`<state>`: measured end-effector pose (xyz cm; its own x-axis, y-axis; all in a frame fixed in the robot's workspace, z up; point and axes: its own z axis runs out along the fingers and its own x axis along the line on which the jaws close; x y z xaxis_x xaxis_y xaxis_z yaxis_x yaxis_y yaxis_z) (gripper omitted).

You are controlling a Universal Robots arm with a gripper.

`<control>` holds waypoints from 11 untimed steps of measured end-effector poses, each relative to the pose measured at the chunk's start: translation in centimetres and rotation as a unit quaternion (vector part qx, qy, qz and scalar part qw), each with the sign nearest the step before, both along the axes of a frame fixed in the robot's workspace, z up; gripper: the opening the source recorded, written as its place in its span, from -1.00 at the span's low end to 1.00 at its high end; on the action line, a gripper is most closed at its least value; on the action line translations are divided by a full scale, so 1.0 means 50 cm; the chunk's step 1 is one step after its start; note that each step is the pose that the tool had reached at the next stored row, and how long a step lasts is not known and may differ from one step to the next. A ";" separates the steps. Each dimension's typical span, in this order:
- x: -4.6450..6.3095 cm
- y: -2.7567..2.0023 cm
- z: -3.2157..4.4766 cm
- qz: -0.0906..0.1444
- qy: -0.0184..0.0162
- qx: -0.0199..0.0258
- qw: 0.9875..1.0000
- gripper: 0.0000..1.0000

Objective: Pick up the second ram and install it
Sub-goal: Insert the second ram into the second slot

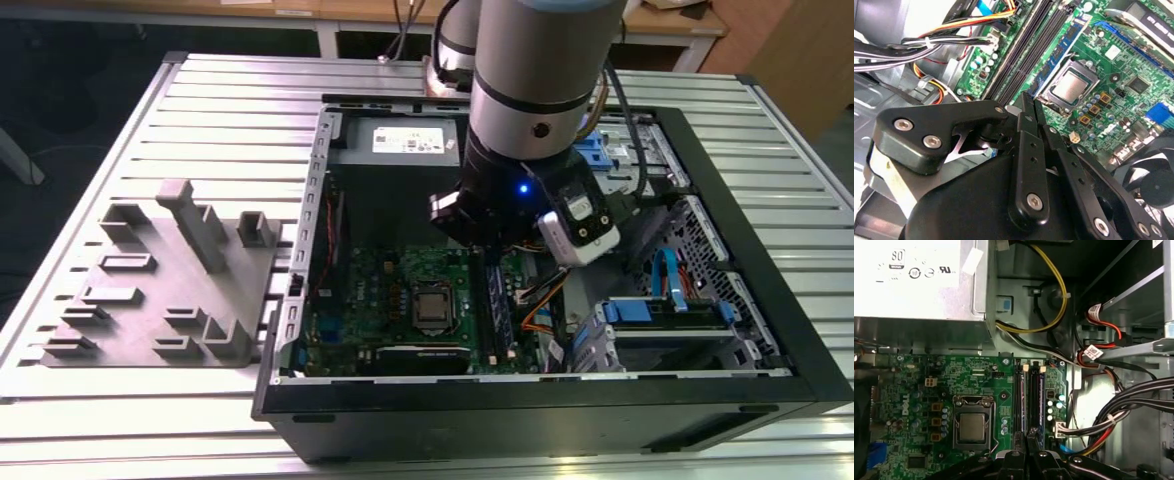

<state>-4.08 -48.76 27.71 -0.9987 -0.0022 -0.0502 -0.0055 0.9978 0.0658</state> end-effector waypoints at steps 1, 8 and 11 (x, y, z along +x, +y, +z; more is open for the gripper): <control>0.000 0.0000 -0.003 0.000 0.000 0.000 1.000 -0.80; 0.000 -0.0019 -0.020 0.000 0.000 0.000 1.000 -0.80; 0.000 -0.0023 -0.028 0.000 0.000 0.000 1.000 -0.80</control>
<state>-4.09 -48.87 26.32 -0.9987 -0.0021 -0.0502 -0.0054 0.9978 0.0663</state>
